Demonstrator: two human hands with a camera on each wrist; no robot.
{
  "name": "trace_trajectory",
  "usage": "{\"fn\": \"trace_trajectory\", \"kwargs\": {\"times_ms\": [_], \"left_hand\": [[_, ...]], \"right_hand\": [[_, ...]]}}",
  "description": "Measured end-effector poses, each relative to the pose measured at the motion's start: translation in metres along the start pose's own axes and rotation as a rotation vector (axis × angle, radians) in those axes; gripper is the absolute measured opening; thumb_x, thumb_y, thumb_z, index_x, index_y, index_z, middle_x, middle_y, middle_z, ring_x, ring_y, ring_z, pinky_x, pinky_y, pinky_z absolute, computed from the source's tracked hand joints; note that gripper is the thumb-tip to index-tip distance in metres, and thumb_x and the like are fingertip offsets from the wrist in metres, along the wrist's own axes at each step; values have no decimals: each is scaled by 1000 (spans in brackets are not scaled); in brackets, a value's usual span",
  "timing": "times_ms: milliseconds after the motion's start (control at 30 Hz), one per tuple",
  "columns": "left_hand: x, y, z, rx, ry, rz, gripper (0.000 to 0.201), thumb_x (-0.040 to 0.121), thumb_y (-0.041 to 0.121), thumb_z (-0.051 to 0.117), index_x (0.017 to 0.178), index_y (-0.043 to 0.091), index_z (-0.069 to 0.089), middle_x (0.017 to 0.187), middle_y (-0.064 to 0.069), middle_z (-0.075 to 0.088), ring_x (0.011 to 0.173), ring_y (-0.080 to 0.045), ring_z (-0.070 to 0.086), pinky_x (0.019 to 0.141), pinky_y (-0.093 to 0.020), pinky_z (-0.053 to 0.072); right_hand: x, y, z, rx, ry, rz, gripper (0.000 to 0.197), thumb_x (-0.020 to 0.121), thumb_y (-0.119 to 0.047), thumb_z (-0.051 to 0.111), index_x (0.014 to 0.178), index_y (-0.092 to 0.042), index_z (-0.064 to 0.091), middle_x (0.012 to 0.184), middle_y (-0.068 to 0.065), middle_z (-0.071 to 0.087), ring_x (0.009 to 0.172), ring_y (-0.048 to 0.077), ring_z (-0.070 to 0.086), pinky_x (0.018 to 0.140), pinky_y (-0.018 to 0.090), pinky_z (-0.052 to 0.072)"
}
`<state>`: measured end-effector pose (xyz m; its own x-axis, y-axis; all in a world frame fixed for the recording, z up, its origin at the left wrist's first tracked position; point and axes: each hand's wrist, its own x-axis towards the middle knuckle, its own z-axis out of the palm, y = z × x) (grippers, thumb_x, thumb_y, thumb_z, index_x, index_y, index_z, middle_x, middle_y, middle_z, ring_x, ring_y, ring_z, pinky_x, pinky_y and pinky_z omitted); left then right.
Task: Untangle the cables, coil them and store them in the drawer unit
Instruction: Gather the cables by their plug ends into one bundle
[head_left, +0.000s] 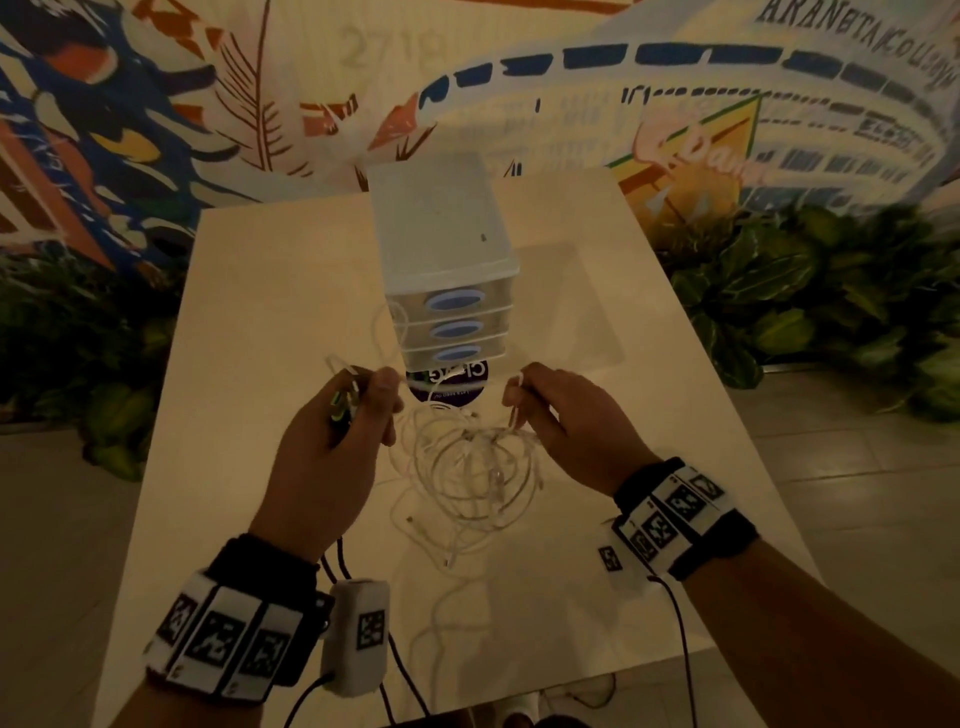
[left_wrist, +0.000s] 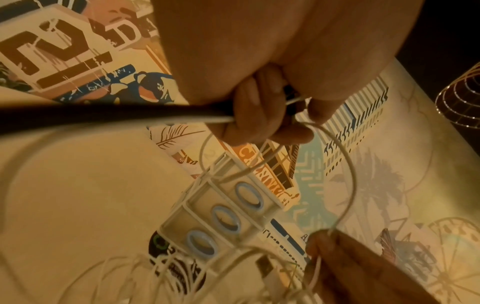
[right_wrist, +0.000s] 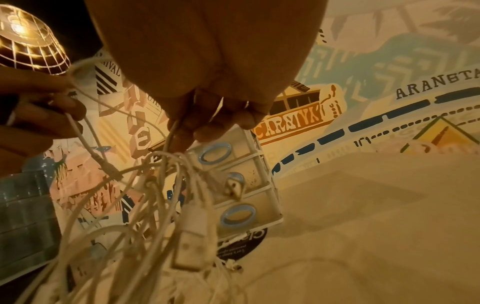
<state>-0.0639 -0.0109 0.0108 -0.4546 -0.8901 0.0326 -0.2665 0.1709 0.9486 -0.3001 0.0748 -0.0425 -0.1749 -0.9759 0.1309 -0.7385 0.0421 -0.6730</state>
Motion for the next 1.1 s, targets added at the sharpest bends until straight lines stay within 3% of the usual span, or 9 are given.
{"fn": "trace_trajectory", "kwargs": {"times_ms": [67, 200, 333, 467, 633, 733, 833, 1000, 1100], "left_hand": [[-4, -3, 9, 14, -61, 27, 46, 89, 63, 58, 84, 17, 59, 66, -1, 55, 56, -8, 45, 59, -24, 39], [-7, -11, 29, 270, -183, 86, 38, 79, 58, 77, 88, 29, 54, 73, 8, 58, 60, -3, 52, 58, -15, 36], [-4, -21, 48, 432, -204, 117, 36, 78, 62, 73, 96, 36, 55, 83, 14, 61, 78, -3, 59, 66, -19, 44], [1, -32, 53, 520, -270, 128, 27, 82, 61, 72, 91, 36, 63, 88, 12, 63, 84, -10, 61, 72, -33, 50], [2, -46, 43, 488, -358, 71, 35, 79, 66, 53, 83, 31, 62, 81, 10, 62, 78, -11, 58, 71, -39, 50], [1, -47, 39, 459, -343, -9, 27, 81, 52, 59, 70, 29, 50, 66, 5, 53, 65, -15, 52, 62, -39, 45], [0, -45, 36, 391, -299, -100, 32, 80, 45, 61, 66, 21, 44, 58, 1, 43, 58, -20, 42, 59, -37, 36], [-5, -44, 30, 277, -296, -157, 34, 83, 39, 61, 67, 15, 43, 59, -6, 41, 56, -15, 37, 61, -36, 34], [-7, -41, 28, 250, -298, -129, 35, 85, 37, 61, 72, 8, 45, 65, -14, 43, 58, -17, 39, 62, -36, 35]], "right_hand": [[4, -6, -5, 72, -46, 14, 19, 108, -34, 43, 102, -26, 59, 85, -10, 70, 80, 13, 64, 77, 38, 51], [5, -16, -13, 243, -105, 1, 18, 108, -26, 45, 101, -22, 60, 86, -12, 69, 82, 7, 67, 77, 23, 50], [6, -19, -14, 334, -164, 33, 19, 108, -22, 45, 96, -25, 60, 83, -10, 67, 77, 9, 64, 76, 21, 50], [2, -17, -14, 397, -172, 72, 20, 108, -18, 46, 96, -20, 62, 83, 0, 70, 76, 11, 66, 77, 19, 50], [-4, -5, -11, 450, -90, 150, 21, 109, -22, 43, 97, -19, 60, 85, 6, 72, 73, 17, 67, 76, 33, 54], [-8, 8, -10, 508, 19, 185, 23, 110, -18, 40, 98, -10, 57, 86, 8, 71, 67, 21, 65, 68, 27, 49], [-13, 18, -7, 550, 85, 255, 24, 111, -15, 38, 98, -7, 57, 82, 10, 69, 62, 20, 62, 62, 33, 48], [-19, 31, -4, 478, 149, 427, 25, 110, -16, 39, 98, -8, 59, 72, -1, 66, 56, 15, 57, 60, 31, 47], [-20, 36, -2, 430, 127, 467, 23, 109, -19, 42, 96, -10, 60, 75, -2, 68, 60, 16, 64, 62, 28, 47]]}}
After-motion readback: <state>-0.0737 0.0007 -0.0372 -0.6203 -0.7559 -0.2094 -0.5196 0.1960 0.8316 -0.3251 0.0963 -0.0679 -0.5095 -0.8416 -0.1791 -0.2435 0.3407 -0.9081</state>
